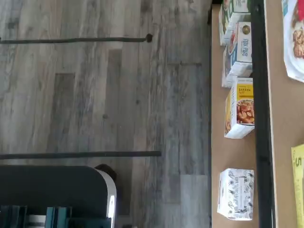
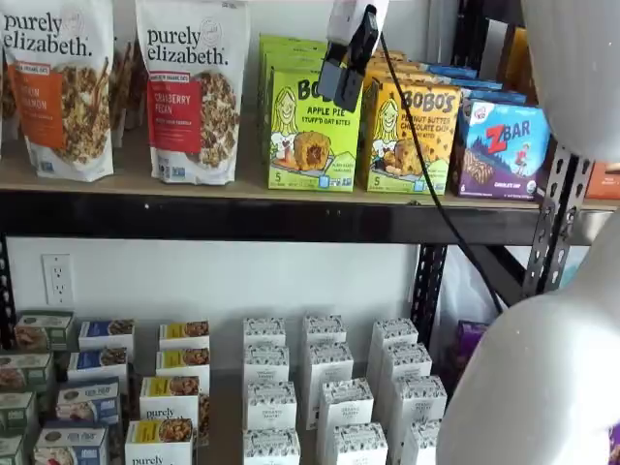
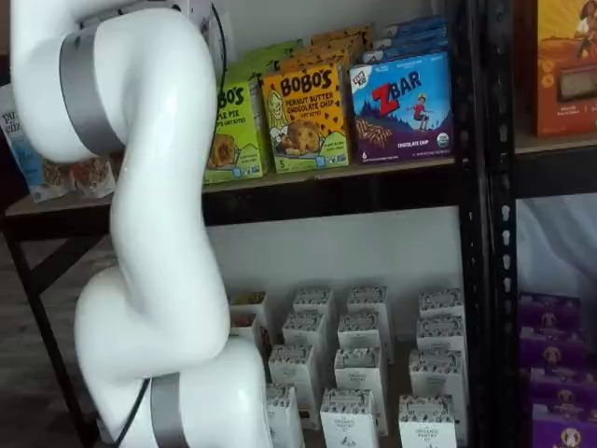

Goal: Pick the green box on the top shelf, the fourth from the left

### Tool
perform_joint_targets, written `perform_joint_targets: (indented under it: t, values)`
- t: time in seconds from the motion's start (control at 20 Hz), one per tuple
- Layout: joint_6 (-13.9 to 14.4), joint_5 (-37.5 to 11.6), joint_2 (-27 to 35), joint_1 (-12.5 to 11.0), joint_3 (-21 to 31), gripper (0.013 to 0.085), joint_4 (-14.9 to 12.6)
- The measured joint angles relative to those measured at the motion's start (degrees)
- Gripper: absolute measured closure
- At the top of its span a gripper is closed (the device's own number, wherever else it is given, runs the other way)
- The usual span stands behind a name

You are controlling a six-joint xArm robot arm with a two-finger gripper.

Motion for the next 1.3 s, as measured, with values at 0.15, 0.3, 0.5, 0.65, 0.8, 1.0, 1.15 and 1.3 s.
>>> perform_joint_targets:
  t: [0.15, 0.3, 0.5, 0.65, 0.8, 1.0, 1.15, 1.3]
  values:
    - [0.80, -3.42, -1.50, 1.72, 2.36, 0.0130, -3.09]
    - [1.03, -4.20, -1.75, 2.05, 3.15, 0.0130, -3.12]
    - [0.80, -5.46, -2.33, 1.67, 4.26, 0.0130, -1.33]
    - [0.24, -7.44, -3.37, 0.84, 5.52, 0.0130, 1.21]
    - [-0.38, -11.41, -5.33, 0.09, 7.95, 0.0130, 3.73]
    - [-0.48, -16.17, -7.37, 0.08, 10.48, 0.0130, 4.58]
    - [-0.14, -18.61, -8.27, 0.59, 11.73, 0.0130, 4.19]
    - [0.01, -20.05, -8.76, 0.82, 12.58, 0.0130, 4.30]
